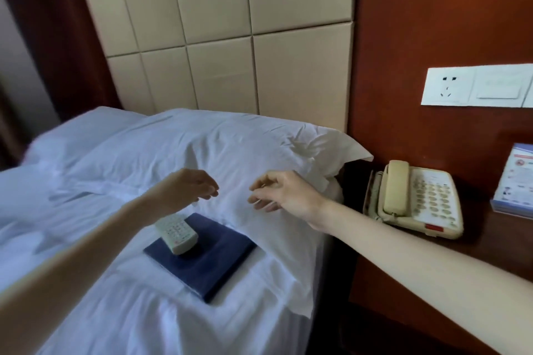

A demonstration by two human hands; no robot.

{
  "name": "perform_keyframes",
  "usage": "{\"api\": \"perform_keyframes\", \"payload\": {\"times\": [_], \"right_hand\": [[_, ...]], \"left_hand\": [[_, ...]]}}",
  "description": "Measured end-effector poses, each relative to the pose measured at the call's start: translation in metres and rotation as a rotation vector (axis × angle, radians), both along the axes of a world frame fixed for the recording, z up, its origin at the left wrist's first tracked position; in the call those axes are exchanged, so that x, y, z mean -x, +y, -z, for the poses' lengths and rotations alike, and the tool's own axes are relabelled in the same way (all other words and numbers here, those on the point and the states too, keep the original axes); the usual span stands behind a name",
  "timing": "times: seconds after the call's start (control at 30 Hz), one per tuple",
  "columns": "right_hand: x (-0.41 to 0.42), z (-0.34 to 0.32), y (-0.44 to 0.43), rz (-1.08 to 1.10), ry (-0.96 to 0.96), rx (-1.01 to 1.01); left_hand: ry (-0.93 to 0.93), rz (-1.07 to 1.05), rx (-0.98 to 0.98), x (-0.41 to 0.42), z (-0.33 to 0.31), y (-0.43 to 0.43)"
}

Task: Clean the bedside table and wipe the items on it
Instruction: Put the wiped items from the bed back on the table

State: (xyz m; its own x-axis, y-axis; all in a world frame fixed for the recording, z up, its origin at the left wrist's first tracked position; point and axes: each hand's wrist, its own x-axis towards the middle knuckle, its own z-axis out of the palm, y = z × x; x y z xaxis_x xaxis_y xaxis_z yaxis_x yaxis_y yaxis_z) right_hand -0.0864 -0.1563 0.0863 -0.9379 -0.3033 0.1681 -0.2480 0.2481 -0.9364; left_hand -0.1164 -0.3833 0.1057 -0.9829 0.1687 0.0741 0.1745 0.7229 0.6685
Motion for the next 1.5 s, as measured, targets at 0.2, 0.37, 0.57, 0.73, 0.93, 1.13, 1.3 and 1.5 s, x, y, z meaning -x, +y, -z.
{"api": "perform_keyframes", "payload": {"times": [0.2, 0.37, 0.57, 0.73, 0.93, 1.13, 1.3, 1.5], "right_hand": [[0.003, 0.023, -0.041, -0.053, -0.033, -0.066], [0.003, 0.044, -0.068, -0.048, -0.009, -0.195], [0.008, 0.060, -0.097, -0.060, -0.030, -0.248], [0.009, 0.063, -0.117, -0.032, 0.072, -0.379], [0.002, 0.070, -0.127, -0.034, 0.212, -0.454], [-0.011, 0.071, -0.118, -0.008, 0.214, -0.238], [-0.022, 0.054, -0.105, 0.051, 0.233, -0.063], [-0.027, 0.033, -0.072, 0.148, 0.293, 0.015]], "left_hand": [[0.116, -0.157, 0.267, 0.005, 0.020, -0.045], [0.057, -0.349, 0.371, 0.015, 0.049, -0.076], [-0.018, -0.435, 0.185, 0.025, 0.068, -0.088], [-0.125, -0.458, 0.039, 0.029, 0.073, -0.088], [-0.127, -0.447, -0.280, 0.025, 0.072, -0.083], [0.078, -0.402, -0.237, 0.013, 0.054, -0.072], [0.389, -0.352, -0.075, 0.005, 0.030, -0.043], [0.516, -0.234, -0.162, 0.010, 0.007, -0.004]]}}
